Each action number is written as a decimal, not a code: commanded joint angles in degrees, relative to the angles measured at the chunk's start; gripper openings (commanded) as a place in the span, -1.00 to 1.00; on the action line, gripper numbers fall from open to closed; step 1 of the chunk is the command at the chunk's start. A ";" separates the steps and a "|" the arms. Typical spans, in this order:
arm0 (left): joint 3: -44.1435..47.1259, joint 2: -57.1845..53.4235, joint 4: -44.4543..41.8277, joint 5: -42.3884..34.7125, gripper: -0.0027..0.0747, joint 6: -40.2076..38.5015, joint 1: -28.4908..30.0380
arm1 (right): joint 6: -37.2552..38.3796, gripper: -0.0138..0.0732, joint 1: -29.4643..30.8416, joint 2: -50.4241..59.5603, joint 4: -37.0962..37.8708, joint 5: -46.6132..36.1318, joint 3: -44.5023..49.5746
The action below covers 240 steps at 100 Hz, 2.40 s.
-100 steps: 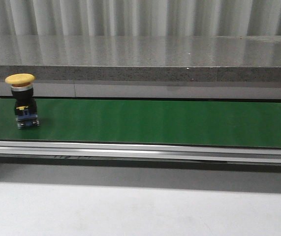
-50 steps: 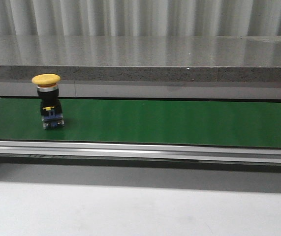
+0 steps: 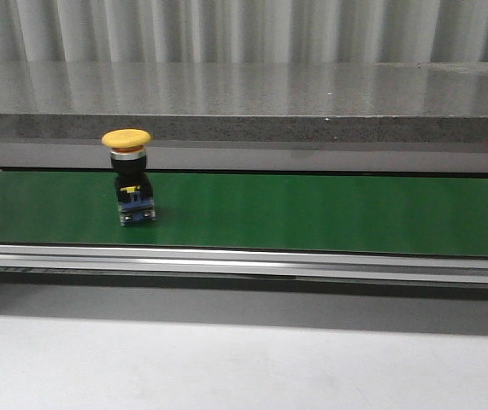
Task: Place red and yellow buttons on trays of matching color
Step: 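Lower the left gripper onto a red button in the cluster and grasp, then carry the red button onto the belt and open the left gripper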
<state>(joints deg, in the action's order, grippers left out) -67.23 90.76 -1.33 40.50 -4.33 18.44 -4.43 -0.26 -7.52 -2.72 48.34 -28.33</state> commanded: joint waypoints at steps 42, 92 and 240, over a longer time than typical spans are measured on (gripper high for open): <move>3.02 -8.72 0.81 -4.06 -0.64 0.12 -16.50 | -0.52 -0.83 -0.05 -0.68 0.04 -3.83 -1.38; 3.02 -3.72 1.33 -2.64 -0.41 0.12 -17.63 | -0.52 -0.83 -0.05 -0.68 0.04 -3.83 -1.38; 26.33 -41.57 2.85 -21.68 -0.98 5.92 -39.13 | -0.52 -0.83 -0.05 -0.65 0.04 -3.95 -1.38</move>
<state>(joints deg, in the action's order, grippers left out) -41.48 52.00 0.44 24.67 1.67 -18.90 -4.43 -0.26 -7.49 -2.72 48.34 -28.33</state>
